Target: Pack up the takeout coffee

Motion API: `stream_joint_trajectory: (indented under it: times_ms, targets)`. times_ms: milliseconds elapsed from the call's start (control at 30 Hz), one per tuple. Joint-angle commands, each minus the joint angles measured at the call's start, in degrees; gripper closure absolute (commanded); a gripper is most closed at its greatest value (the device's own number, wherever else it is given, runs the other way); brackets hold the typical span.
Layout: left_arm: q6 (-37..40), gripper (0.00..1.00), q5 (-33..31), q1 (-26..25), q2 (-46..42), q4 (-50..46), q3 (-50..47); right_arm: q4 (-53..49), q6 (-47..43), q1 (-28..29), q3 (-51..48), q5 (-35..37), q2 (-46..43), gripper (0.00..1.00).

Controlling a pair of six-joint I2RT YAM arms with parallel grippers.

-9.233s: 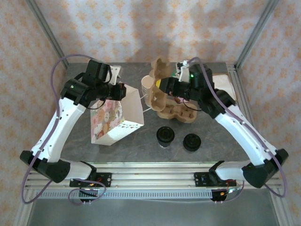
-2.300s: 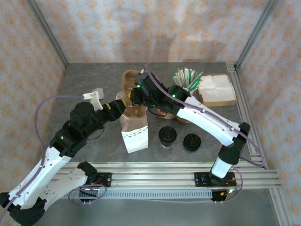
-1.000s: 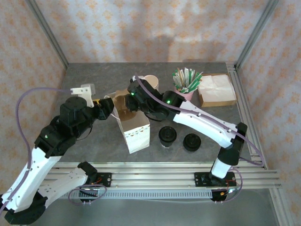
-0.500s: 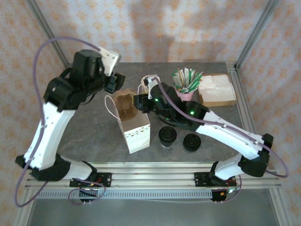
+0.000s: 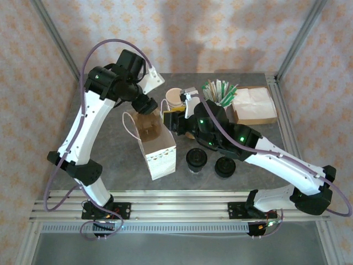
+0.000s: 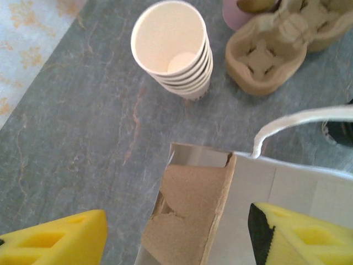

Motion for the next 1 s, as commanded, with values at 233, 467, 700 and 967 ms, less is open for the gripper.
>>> stream_joint_trajectory:
  times_ms: [233, 467, 700, 967]
  targets:
    - [6.4, 0.41, 2.1, 2.4, 1.3, -4.6, -2.5, -3.3, -1.6, 0.1, 1.7, -0.8, 1.3, 0.61]
    - [7.2, 0.47, 2.5, 2.4, 2.3, -4.8, -3.4, -3.4, -1.8, 0.1, 2.2, -1.1, 2.3, 0.6]
    - [8.1, 0.61, 4.0, 2.5, 2.3, -5.0, -4.6, -3.3, -2.0, 0.1, 2.2, -1.3, 2.7, 0.6]
    - [8.8, 0.8, 5.9, 2.7, 2.1, -5.2, -4.5, -3.4, -2.4, 0.1, 2.2, -1.1, 2.4, 0.6]
